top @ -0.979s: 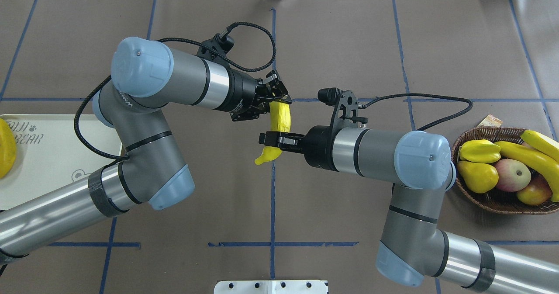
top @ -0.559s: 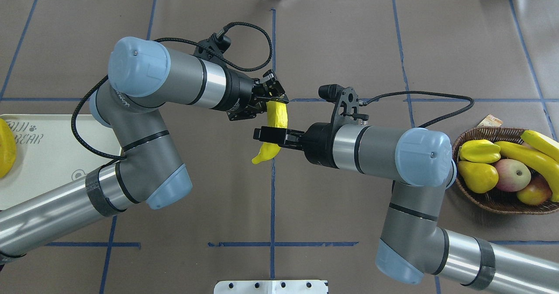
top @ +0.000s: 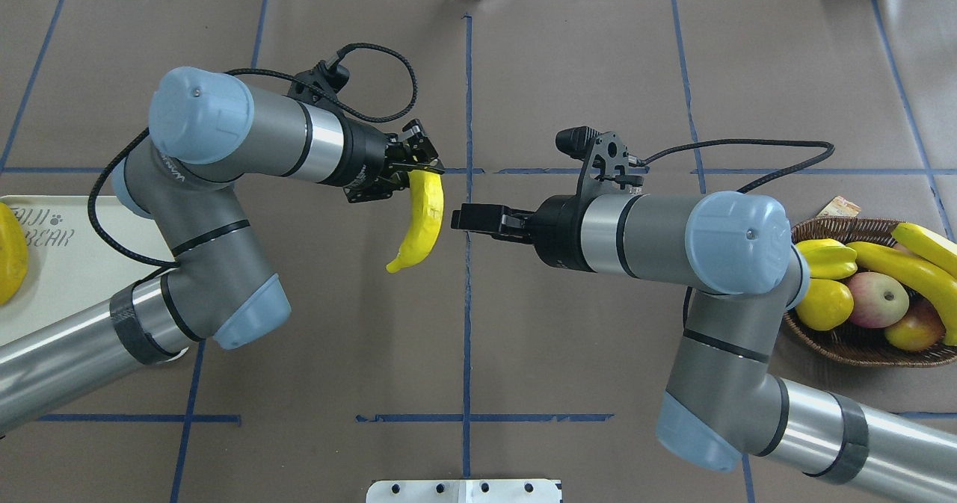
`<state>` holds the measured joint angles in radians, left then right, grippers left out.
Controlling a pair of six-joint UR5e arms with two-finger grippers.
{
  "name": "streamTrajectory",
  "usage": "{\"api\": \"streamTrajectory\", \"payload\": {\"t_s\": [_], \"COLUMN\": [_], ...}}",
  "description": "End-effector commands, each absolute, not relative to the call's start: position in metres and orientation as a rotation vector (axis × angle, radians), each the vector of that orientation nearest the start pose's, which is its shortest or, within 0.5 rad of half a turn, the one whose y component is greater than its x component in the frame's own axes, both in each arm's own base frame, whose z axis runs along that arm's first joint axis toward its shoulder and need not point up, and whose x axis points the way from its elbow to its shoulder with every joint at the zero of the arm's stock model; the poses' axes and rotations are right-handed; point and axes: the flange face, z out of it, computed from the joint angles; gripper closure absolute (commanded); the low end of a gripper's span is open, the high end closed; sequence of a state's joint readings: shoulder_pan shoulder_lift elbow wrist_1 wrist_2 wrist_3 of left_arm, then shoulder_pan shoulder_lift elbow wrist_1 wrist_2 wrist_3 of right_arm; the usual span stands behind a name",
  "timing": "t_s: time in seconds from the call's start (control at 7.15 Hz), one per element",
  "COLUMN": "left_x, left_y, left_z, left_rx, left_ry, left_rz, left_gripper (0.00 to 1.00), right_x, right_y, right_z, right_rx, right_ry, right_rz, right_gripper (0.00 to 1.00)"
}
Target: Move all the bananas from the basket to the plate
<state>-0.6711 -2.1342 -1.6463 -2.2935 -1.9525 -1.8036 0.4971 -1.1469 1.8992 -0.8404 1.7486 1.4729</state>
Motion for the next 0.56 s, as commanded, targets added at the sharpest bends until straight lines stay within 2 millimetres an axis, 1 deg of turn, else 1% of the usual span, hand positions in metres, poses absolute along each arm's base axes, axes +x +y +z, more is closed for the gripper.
{"api": "streamTrajectory", "payload": {"t_s": [0.0, 0.14, 0.28, 0.42], "left_x": [0.407, 0.394, 0.373, 0.351], "left_y": [-0.511, -0.517, -0.509, -0.491], "left_z": [0.265, 0.266, 0.289, 0.309], "left_rx": [-0.004, -0.01, 0.001, 0.002], "left_ry": [1.294, 1.232, 1.149, 1.067], "left_rz": [-0.605, -0.647, -0.641, -0.625], "left_gripper": [1.0, 1.0, 1.0, 1.0], "right_x": [-0.385, -0.359, -0.353, -0.346], "right_y": [-0.397, -0.423, -0.431, -0.438], "right_z": [0.202, 0.214, 0.227, 0.25], "right_rx": [0.194, 0.14, 0.151, 0.155], "right_ry": [-1.357, -1.271, -1.198, -1.107], "right_rz": [0.184, 0.206, 0.163, 0.132], "right_gripper": [0.0, 0.0, 0.0, 0.0]}}
